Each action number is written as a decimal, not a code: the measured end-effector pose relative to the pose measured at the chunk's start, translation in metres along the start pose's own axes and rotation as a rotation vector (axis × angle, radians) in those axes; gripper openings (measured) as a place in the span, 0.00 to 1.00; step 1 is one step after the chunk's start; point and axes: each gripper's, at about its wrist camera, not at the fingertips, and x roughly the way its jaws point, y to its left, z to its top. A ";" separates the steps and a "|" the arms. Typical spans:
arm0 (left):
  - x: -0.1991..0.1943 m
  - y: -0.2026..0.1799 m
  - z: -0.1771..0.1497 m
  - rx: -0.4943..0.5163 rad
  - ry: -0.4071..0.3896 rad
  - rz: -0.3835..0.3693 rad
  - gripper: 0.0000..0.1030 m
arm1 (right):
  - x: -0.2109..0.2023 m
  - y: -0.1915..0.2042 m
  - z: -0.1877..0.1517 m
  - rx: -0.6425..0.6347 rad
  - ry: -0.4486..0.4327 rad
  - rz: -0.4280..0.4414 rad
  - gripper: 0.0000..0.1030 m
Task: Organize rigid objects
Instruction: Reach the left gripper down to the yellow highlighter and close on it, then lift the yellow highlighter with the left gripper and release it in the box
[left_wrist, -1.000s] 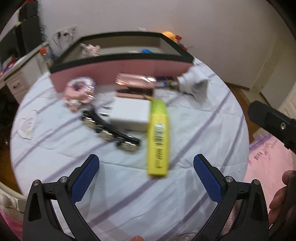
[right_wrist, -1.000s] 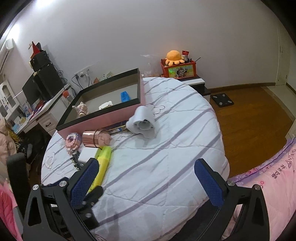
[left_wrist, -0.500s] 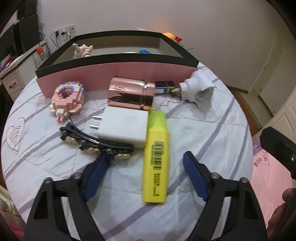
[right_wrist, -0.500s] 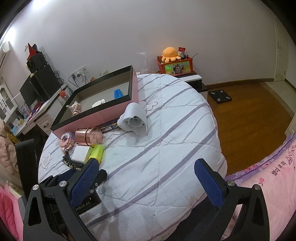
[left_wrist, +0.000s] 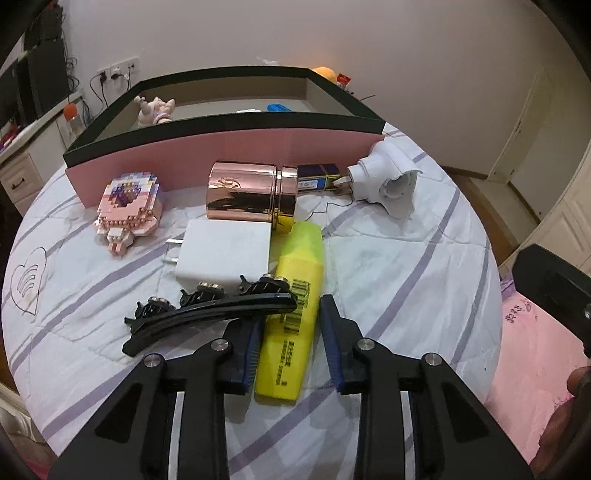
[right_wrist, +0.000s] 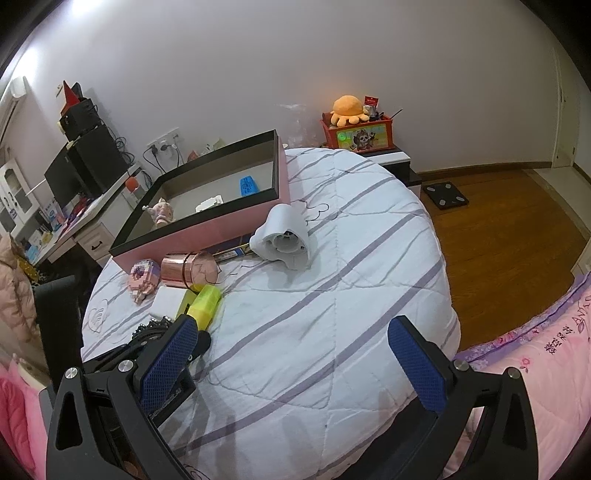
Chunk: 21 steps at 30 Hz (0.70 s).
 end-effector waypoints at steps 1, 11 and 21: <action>0.000 -0.001 0.001 0.001 -0.001 -0.008 0.40 | 0.000 -0.001 0.000 0.002 0.000 -0.001 1.00; 0.000 -0.001 -0.001 0.018 0.000 -0.068 0.25 | -0.002 -0.008 0.000 0.023 -0.006 -0.004 1.00; -0.023 0.002 0.000 0.005 -0.024 -0.157 0.25 | -0.005 -0.005 0.001 0.017 -0.014 -0.007 1.00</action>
